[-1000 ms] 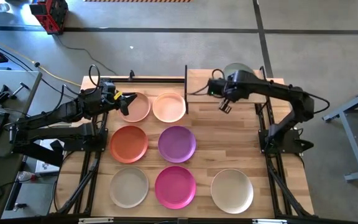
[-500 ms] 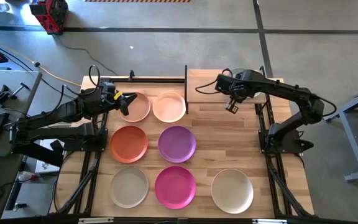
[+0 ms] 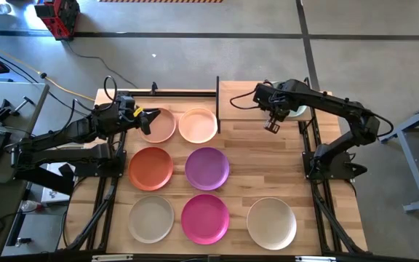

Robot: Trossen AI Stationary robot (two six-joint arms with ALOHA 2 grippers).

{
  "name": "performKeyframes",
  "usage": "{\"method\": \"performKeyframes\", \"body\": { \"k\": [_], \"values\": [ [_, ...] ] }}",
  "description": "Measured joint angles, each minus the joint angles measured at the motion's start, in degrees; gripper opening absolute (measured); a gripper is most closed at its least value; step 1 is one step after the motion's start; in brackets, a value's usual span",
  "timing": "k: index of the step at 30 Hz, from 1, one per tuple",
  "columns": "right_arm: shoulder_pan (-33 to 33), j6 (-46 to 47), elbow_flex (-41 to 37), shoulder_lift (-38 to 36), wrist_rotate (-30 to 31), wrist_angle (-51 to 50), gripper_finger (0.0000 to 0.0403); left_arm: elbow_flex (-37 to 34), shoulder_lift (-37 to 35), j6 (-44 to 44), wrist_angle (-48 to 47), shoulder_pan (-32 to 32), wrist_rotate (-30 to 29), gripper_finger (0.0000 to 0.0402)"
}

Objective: Place and stack plates onto a shelf
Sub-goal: Put the blue plate on the shelf, then stack the light orange plate on top of the blue plate on the shelf

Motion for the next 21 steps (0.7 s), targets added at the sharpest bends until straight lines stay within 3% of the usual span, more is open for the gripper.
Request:
{"method": "performKeyframes", "body": {
  "k": [13,21],
  "values": [
    [0.0,0.3,0.5,0.1,1.7,0.2,0.0075,0.0,6.7,5.5,1.9,0.0,3.6,0.0067],
    [1.5,6.7,11.1,0.0,-4.9,-2.6,0.0076,0.0,15.4,9.0,4.8,1.5,6.1,0.0067]
  ]
}}
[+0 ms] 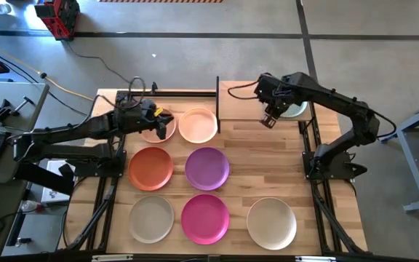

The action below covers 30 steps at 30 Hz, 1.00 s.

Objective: Place and stack plates onto a shelf
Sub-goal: Stack the light orange plate on top of the blue plate on the shelf

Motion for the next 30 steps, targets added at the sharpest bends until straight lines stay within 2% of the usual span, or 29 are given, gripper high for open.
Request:
{"method": "performKeyframes", "body": {
  "k": [4,7,12,15,21,30],
  "values": [
    [1.7,4.0,6.3,0.0,-3.1,-0.6,0.0076,1.9,5.6,5.2,-0.5,1.4,4.9,0.0067],
    [3.3,5.7,10.2,0.0,-3.6,-0.6,0.0076,5.2,10.6,12.9,-3.3,2.4,7.6,0.0067],
    [5.6,8.1,14.8,0.0,-3.6,-0.6,0.0076,9.3,19.7,30.4,-7.7,3.2,8.3,0.0067],
    [6.9,9.5,15.9,0.0,-3.7,-0.6,0.0076,10.3,24.6,36.9,-7.5,3.2,8.3,0.0067],
    [8.9,10.5,16.1,0.0,-3.6,-0.8,0.0075,10.6,32.4,41.0,-7.3,2.4,8.3,0.0067],
    [10.5,11.8,16.1,0.0,-3.6,-0.8,0.0075,10.6,39.2,46.2,-7.0,0.3,7.8,0.0067]
  ]
}}
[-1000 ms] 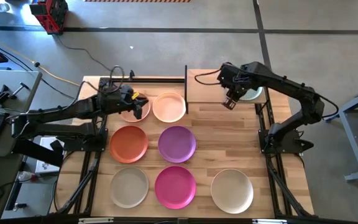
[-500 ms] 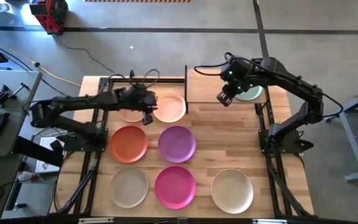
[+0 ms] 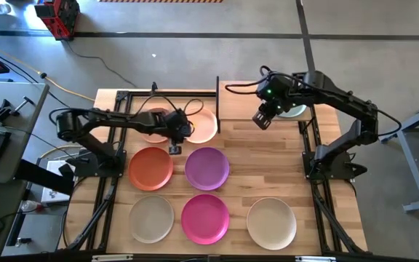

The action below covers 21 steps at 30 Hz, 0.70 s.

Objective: Place and stack plates onto a shelf
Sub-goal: Stack the light orange plate on top of the blue plate on the shelf

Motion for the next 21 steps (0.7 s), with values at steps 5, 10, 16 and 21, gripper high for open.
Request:
{"method": "performKeyframes", "body": {
  "k": [5,10,16,21],
  "values": [
    [0.0,1.3,0.0,0.0,0.0,0.0,0.0075,0.0,2.8,0.4,0.2,0.0,-0.4,0.0067],
    [0.0,1.1,0.0,0.0,0.0,0.0,0.0075,0.0,4.2,1.9,1.7,-0.2,-0.4,0.0067],
    [0.0,1.1,0.0,0.0,0.0,0.0,0.0075,0.0,5.9,5.7,2.2,-0.2,-0.4,0.0067],
    [0.0,1.1,0.0,0.0,0.1,0.0,0.0075,0.0,7.2,6.7,3.3,-0.2,-0.5,0.0067]
  ]
}}
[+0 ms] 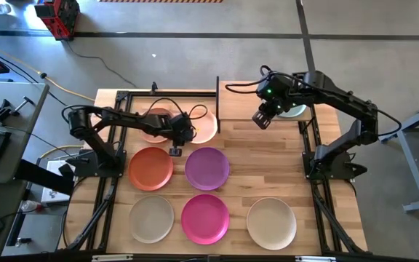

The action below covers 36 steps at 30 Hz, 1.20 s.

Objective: Place and stack plates onto a shelf
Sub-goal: Stack the light orange plate on top of the blue plate on the shelf

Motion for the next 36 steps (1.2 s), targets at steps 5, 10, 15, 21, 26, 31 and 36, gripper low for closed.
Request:
{"method": "performKeyframes", "body": {
  "k": [5,10,15,21,26,31,36],
  "values": [
    [0.0,-0.1,0.0,0.0,0.0,0.0,0.0075,0.0,1.1,1.4,0.3,0.0,-0.1,0.0067],
    [0.0,0.0,0.0,0.0,0.1,0.0,0.0075,0.0,1.3,2.0,0.6,-0.1,-1.6,0.0060],
    [0.0,0.2,0.0,0.0,0.0,0.0,0.0075,0.0,0.8,3.6,2.6,-0.6,-3.4,0.0017],
    [0.0,1.5,0.0,0.0,0.0,0.0,0.0075,0.0,0.8,4.0,5.4,-2.0,-4.4,0.0006],
    [0.0,2.1,0.0,0.0,0.0,0.2,0.0075,2.8,0.7,4.1,3.8,-3.7,-8.5,0.0003],
    [0.0,4.9,0.0,0.0,0.0,2.4,0.0075,9.7,0.6,4.1,-4.5,-5.4,-17.9,0.0002],
    [0.0,6.2,0.0,0.0,-0.3,2.8,0.0075,17.7,0.6,1.3,-16.3,-6.6,-31.7,0.0001]
  ]
}}
